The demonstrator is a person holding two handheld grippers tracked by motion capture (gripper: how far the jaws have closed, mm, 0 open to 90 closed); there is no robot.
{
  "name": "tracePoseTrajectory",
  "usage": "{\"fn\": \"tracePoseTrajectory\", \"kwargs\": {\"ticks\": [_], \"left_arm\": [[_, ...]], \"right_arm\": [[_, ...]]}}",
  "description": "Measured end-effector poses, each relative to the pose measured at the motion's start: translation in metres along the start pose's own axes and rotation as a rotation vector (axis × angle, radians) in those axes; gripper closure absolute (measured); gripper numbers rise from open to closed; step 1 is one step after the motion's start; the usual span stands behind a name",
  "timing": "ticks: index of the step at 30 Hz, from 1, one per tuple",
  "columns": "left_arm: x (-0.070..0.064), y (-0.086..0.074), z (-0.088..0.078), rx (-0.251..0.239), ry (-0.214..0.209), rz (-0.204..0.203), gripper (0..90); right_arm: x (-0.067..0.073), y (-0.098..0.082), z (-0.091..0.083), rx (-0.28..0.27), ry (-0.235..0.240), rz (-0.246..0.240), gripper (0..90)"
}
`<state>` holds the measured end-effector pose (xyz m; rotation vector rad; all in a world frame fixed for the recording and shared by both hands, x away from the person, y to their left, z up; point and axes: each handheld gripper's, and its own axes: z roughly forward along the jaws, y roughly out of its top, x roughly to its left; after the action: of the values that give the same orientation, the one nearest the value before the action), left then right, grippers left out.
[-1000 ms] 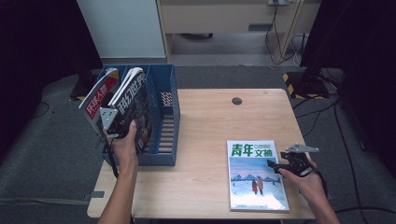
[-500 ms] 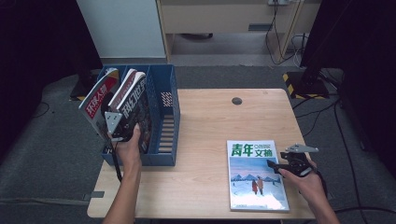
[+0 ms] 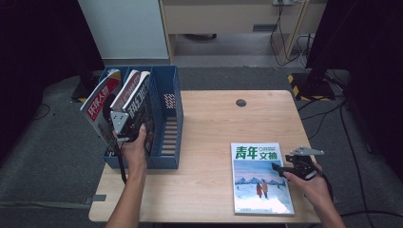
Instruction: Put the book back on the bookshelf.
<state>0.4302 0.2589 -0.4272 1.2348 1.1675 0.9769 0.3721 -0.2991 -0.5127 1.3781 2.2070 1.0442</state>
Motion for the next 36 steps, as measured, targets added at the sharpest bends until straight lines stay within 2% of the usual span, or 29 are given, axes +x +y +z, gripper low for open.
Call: {"fn": "tracePoseTrajectory", "kwargs": {"ticks": [3,8,26,36], "left_arm": [[-0.0005,-0.0004,0.0017,-0.004,0.003,-0.01,82.2],[-0.002,0.0014,0.0047,-0.01,0.007,0.011,82.2],[0.0062,-0.0061,0.0032,-0.013,0.025,-0.019,80.9],[0.0038,-0.0008,-0.0035,-0.006,0.008,-0.025,76.5]], "right_arm": [[0.0001,-0.0001,0.0001,0.005,0.002,0.0,26.3],[0.0005,-0.0003,0.0006,0.004,0.002,-0.003,26.3],[0.0004,-0.0004,0.0001,0.007,0.001,-0.001,25.3],[0.001,0.0006,-0.0002,0.004,0.002,-0.008,24.7]]}}
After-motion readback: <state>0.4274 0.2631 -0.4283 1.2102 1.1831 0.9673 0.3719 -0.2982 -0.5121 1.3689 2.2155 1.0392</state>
